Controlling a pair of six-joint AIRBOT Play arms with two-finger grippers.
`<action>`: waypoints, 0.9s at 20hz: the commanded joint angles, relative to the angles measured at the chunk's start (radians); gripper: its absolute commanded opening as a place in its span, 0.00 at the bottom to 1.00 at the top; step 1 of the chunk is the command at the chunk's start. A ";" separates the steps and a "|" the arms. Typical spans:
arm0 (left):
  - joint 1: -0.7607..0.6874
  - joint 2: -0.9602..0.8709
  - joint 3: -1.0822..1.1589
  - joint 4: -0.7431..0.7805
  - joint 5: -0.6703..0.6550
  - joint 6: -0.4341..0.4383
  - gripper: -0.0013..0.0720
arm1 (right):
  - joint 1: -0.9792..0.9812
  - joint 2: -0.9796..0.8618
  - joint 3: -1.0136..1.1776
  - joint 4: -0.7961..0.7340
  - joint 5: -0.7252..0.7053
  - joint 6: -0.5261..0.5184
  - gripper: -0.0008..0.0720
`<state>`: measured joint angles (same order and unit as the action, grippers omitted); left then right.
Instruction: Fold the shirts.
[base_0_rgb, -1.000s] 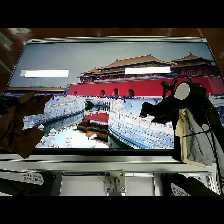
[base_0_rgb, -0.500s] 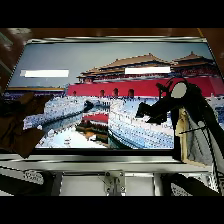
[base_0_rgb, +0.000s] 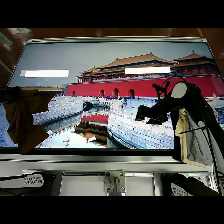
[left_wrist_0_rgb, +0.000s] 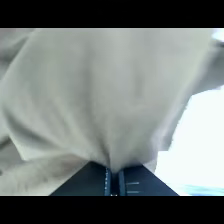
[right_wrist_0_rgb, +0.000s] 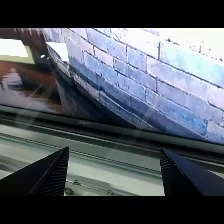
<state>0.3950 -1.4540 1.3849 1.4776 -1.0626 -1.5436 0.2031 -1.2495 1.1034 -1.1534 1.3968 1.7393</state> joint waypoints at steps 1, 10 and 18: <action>-0.162 0.227 0.001 -0.210 0.052 0.036 0.07 | 0.000 0.000 0.000 -0.033 0.026 -0.051 0.96; -0.827 0.403 -0.021 -0.243 0.000 -0.040 0.07 | 0.000 0.000 0.000 -0.238 0.149 -0.138 0.96; -1.094 0.053 -0.121 -0.339 0.119 -0.086 0.07 | -0.001 0.000 0.000 -0.297 0.220 -0.192 0.96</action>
<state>-0.6056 -1.2762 1.2831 1.2068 -0.9913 -1.6199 0.2031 -1.2491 1.1034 -1.4292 1.5990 1.5627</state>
